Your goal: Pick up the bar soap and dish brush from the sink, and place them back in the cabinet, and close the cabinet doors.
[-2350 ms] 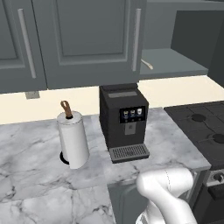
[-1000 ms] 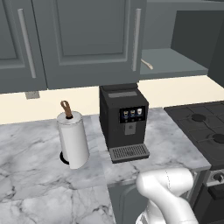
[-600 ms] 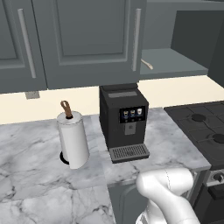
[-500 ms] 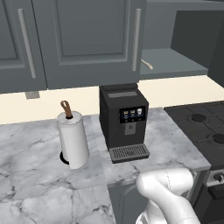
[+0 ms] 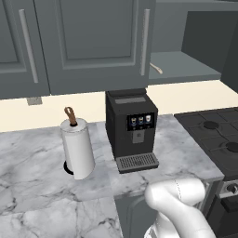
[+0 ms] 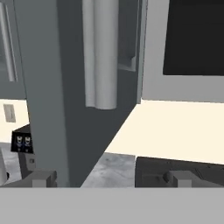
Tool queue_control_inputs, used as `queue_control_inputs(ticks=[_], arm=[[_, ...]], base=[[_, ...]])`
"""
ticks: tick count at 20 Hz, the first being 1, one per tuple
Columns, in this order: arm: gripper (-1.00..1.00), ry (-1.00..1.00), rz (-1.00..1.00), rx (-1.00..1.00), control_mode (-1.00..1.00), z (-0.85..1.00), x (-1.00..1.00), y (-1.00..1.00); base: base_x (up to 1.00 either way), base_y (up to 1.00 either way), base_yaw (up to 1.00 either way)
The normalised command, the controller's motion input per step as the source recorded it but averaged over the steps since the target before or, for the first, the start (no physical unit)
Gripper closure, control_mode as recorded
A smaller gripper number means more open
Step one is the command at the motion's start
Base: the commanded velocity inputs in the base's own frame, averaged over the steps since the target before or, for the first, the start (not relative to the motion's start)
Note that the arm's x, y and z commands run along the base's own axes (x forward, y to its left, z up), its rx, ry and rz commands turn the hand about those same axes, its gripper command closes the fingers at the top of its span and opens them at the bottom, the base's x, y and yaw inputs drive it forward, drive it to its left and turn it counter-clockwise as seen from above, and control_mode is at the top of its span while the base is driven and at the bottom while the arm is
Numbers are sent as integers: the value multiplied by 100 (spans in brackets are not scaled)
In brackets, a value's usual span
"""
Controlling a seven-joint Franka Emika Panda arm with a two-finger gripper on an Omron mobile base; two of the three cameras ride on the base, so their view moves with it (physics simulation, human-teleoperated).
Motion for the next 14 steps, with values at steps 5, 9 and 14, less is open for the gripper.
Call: queue_control_inputs(ticks=[5,9,14], arm=[[-100,0,6,0,-100,-1,1,-19],[-100,0,6,0,-100,-2,5,-15],[-100,0,5,0,-100,0,7,-5]], base=[[0,0,0],[0,0,0],[0,0,0]])
